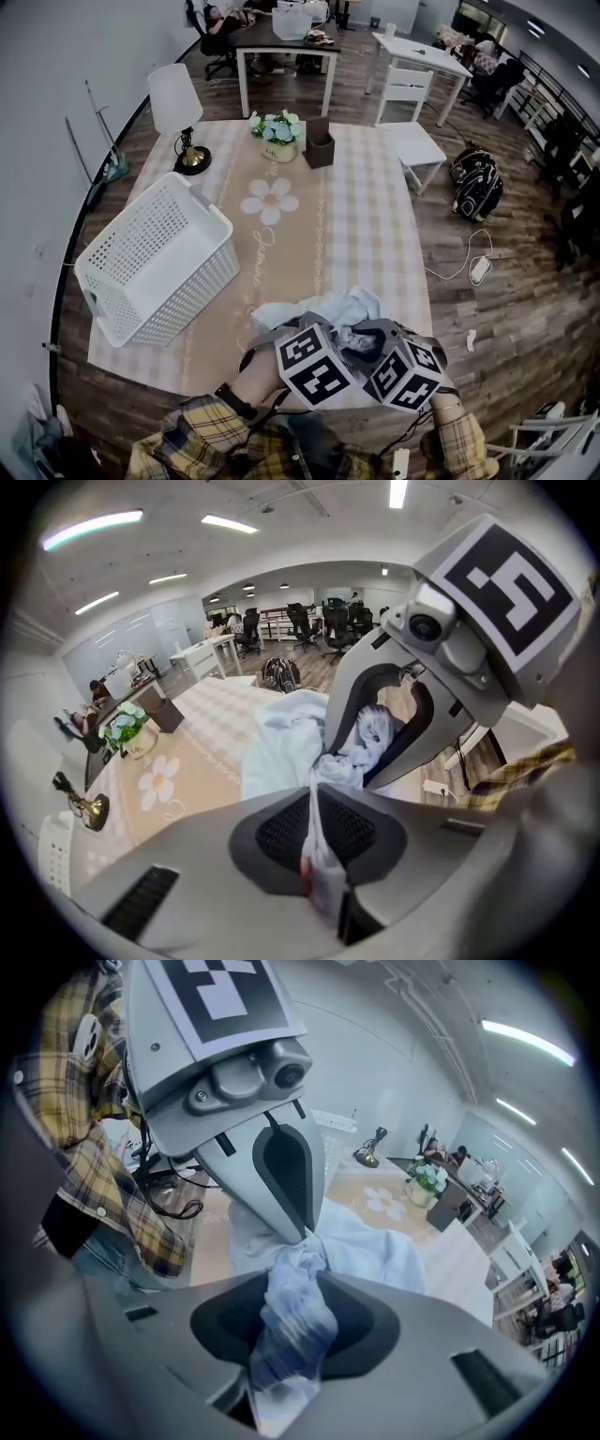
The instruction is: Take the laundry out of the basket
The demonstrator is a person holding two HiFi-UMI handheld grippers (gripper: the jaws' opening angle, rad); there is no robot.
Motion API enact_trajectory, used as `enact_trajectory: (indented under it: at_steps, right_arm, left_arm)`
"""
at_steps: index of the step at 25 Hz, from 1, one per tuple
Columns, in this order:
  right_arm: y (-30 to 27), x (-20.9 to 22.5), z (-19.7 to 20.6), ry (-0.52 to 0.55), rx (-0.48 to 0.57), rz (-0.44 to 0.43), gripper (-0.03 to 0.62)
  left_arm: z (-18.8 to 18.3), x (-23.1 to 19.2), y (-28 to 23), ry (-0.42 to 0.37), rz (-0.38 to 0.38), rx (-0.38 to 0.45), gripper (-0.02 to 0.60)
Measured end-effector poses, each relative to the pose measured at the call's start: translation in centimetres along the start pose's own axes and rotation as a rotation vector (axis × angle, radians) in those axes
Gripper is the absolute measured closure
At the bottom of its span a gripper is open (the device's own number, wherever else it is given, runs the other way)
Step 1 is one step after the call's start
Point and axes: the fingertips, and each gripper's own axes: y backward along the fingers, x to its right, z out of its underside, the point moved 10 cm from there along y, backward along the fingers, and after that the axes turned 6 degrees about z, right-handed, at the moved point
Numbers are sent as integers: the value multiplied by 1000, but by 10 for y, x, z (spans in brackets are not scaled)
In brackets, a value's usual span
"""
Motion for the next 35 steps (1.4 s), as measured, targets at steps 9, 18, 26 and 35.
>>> enact_trajectory:
  at_steps: [9, 18, 26, 35]
  right_arm:
    - [-43, -20, 27, -76, -46, -105, 422]
    - [-59, -24, 39, -139, -25, -110, 418]
    - [-34, -16, 30, -203, 16, -25, 386]
    - [37, 9, 18, -358, 149, 92, 364]
  left_arm:
    - [36, 5, -40, 40, 46, -29, 526]
    - [49, 6, -51, 58, 54, 9, 521]
    - [47, -1, -26, 88, 5, 124, 491]
    - [32, -22, 46, 142, -13, 338, 451]
